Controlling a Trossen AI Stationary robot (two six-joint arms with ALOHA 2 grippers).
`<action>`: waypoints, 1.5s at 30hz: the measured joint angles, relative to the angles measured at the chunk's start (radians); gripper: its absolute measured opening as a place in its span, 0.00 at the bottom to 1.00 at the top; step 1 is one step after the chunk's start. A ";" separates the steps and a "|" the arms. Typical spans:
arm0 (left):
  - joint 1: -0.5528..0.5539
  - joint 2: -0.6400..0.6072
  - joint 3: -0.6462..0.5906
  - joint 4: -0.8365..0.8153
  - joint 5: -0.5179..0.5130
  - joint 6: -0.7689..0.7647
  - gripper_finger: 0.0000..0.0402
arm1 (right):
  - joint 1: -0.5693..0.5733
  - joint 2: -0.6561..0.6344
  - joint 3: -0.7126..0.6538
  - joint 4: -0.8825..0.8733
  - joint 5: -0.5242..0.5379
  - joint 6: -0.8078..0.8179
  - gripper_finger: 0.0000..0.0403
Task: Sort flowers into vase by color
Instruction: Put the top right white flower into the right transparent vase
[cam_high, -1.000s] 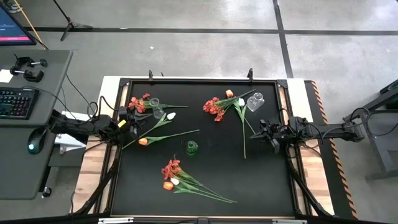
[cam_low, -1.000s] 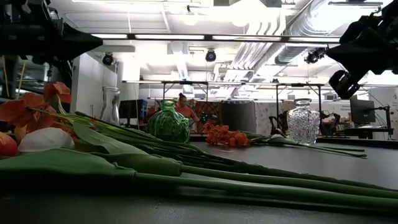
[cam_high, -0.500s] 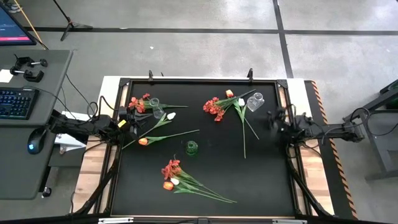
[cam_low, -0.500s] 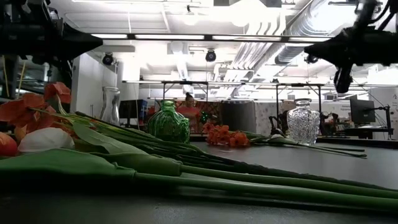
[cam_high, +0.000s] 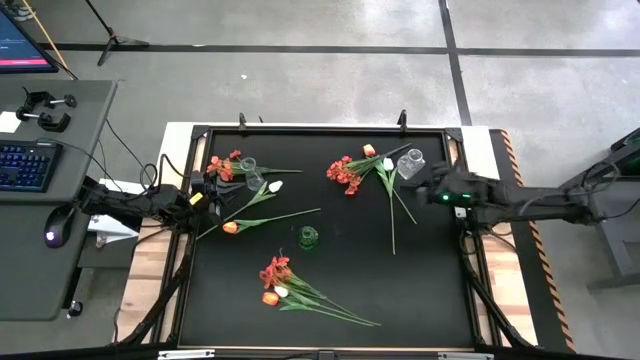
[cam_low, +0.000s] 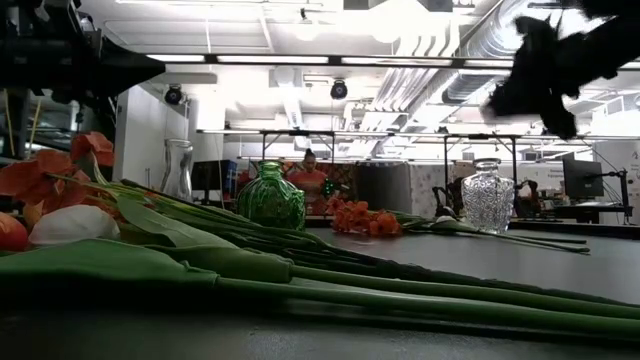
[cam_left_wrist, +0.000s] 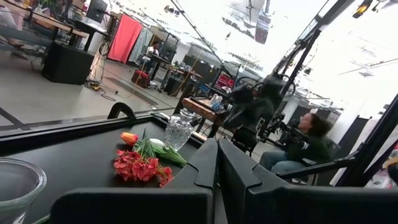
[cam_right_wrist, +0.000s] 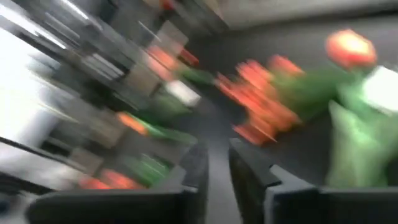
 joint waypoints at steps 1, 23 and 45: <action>0.000 0.000 0.000 0.000 0.000 0.000 0.00 | -0.013 0.055 0.029 -0.072 -0.005 0.013 0.23; 0.000 0.000 0.000 0.000 0.000 0.000 0.00 | -0.212 1.082 0.457 -0.286 -0.174 0.130 0.49; 0.000 0.000 0.000 0.000 0.000 0.000 0.00 | -0.285 1.049 0.507 -0.449 -0.186 -0.052 0.49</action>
